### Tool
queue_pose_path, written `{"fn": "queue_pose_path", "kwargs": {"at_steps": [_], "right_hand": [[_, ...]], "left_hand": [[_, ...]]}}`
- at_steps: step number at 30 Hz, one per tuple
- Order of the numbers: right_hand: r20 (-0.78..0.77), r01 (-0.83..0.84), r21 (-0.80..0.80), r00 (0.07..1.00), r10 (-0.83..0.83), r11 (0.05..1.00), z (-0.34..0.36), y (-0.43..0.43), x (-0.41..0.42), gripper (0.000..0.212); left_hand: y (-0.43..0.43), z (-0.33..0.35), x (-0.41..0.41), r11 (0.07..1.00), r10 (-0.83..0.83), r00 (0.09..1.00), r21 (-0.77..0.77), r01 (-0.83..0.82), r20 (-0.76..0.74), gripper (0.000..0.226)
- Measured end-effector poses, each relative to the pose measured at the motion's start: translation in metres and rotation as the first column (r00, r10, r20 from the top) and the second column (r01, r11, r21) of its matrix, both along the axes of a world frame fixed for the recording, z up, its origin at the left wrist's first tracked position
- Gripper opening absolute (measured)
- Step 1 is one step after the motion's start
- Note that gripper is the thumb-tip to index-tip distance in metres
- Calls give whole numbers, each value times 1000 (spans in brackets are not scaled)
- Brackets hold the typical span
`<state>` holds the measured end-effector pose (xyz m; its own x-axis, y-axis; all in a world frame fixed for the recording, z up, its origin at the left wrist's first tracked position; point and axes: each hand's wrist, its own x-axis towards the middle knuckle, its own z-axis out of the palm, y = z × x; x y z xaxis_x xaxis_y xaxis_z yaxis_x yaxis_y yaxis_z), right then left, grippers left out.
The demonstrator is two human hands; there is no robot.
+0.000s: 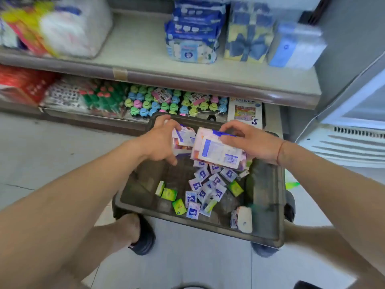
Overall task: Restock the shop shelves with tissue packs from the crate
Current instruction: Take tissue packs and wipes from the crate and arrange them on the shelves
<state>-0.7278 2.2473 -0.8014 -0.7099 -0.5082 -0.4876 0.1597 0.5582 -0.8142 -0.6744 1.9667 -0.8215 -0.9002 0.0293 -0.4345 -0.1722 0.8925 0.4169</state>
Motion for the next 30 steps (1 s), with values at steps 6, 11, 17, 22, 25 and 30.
{"fn": "queue_pose_path", "kwargs": {"at_steps": [6, 11, 17, 22, 25, 30], "right_hand": [[220, 105, -328, 975, -33, 939, 79, 3, 11, 56], [226, 104, -543, 974, 25, 833, 137, 18, 7, 75], [142, 115, -717, 990, -17, 687, 167, 16, -15, 70], [277, 233, -837, 961, 16, 496, 179, -8, -22, 61], [379, 347, -881, 925, 40, 321, 180, -18, -26, 69], [503, 470, -839, 862, 59, 275, 180, -39, -27, 46]], "left_hand": [[-12, 105, 31, 995, 91, 987, -22, -94, -133, 104], [-31, 158, 48, 878, 355, 925, 388, -280, -136, 105], [-21, 189, 40, 302, 580, 811, 906, -296, 72, 41], [-24, 202, 29, 1, 648, 749, 983, -185, 141, 45], [-18, 211, 21, -179, 683, 695, 975, -136, 222, 44], [-3, 217, 11, -85, 709, 677, 977, -196, 198, 48]]}}
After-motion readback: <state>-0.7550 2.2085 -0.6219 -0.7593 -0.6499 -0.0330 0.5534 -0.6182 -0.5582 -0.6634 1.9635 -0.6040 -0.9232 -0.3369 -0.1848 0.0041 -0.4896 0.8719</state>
